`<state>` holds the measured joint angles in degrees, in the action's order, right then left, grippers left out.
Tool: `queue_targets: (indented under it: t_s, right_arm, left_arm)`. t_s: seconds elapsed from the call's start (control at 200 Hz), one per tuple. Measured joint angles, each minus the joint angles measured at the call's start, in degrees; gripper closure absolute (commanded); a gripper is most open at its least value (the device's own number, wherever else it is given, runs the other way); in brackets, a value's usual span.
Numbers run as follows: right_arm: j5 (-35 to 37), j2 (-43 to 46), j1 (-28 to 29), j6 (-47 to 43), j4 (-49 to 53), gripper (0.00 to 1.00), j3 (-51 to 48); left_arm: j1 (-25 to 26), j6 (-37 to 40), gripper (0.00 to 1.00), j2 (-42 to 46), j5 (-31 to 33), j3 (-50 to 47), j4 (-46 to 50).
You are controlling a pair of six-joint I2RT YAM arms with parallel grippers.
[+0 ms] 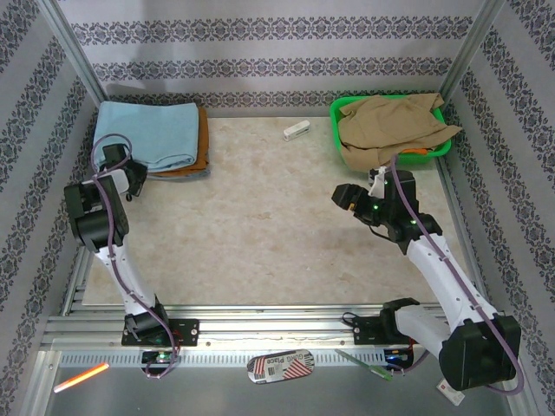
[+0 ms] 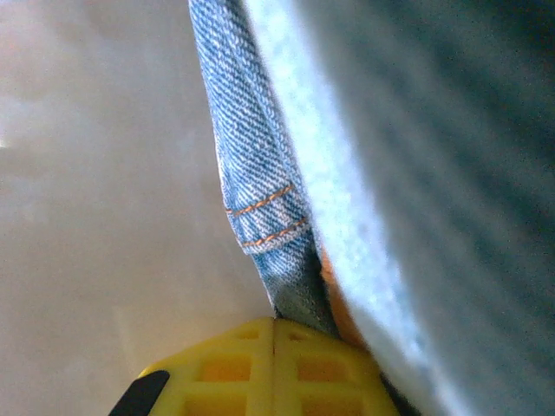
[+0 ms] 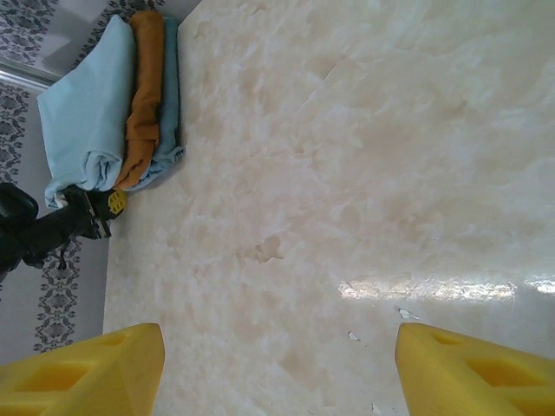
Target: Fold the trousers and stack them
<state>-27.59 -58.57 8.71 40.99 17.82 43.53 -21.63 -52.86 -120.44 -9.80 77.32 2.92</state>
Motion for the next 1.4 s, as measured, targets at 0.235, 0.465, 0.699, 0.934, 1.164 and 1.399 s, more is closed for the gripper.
queue_targets:
  t_s: [0.235,0.465,0.699,0.934,1.164,1.399]
  right_arm:
    - [-0.3,0.3,-0.5,-0.8,1.0,0.29,0.0]
    - [-0.7,4.5,-1.1,-2.2,4.8,0.28,0.5]
    - [2.6,11.9,-0.9,-6.7,12.9,0.02,9.4]
    - [15.6,27.5,2.4,-9.2,5.4,0.02,2.6]
    - [33.0,28.9,4.2,-15.1,-2.5,0.02,-7.6]
    - [32.4,24.7,4.2,-27.8,-16.0,0.02,-14.4]
  left_arm:
    - [0.6,-0.4,1.0,-1.5,0.1,1.2,-1.1]
    - [1.9,-1.3,0.98,24.1,5.2,-25.3,-6.4]
    - [4.3,-0.4,0.68,61.1,3.8,-37.5,-6.7]
    - [9.4,5.7,0.0,86.8,4.3,-38.7,0.6]
    - [9.7,6.3,0.0,94.2,12.0,-51.5,1.0]
    - [10.4,13.7,0.0,85.5,16.6,-62.5,-9.2]
